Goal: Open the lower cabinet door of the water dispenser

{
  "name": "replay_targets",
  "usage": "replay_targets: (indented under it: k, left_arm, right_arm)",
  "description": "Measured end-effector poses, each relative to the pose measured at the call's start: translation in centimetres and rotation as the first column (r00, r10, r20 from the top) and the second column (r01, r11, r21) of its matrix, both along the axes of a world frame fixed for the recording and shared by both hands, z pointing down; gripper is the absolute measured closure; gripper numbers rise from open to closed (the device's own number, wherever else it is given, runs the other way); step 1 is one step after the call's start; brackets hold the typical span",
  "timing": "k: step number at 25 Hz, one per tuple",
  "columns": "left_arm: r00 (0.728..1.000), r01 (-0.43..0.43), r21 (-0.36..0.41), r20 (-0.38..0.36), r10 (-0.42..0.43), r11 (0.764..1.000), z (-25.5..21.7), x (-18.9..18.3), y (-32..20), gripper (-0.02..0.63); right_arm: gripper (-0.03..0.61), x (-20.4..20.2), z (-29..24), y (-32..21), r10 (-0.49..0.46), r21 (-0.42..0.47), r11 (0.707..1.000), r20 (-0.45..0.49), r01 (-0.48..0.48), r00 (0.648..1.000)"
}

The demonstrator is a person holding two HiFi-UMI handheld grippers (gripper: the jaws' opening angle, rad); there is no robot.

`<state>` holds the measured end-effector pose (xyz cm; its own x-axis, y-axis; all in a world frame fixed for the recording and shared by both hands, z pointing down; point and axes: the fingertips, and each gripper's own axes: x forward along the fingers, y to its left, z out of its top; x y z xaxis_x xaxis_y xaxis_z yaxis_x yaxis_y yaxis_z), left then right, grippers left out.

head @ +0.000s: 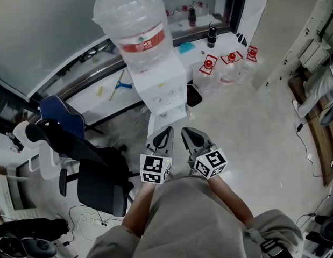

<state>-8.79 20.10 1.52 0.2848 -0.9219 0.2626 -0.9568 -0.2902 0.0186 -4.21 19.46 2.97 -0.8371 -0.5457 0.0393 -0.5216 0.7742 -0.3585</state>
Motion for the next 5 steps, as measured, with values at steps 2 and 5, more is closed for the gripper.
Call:
replay_targets:
  k: [2, 5]
  left_arm:
    - [1.000, 0.001, -0.007, -0.006, -0.001, 1.000, -0.01, -0.37, 0.03, 0.606]
    - [1.000, -0.001, -0.010, -0.010, 0.001, 1.000, -0.23, -0.83, -0.12, 0.606]
  right_arm:
    - [0.568, -0.31, -0.23, -0.05, 0.001, -0.003, 1.000, -0.004, -0.001, 1.000]
    - [0.569, -0.75, -0.49, -0.22, 0.004, -0.007, 1.000, -0.007, -0.004, 1.000]
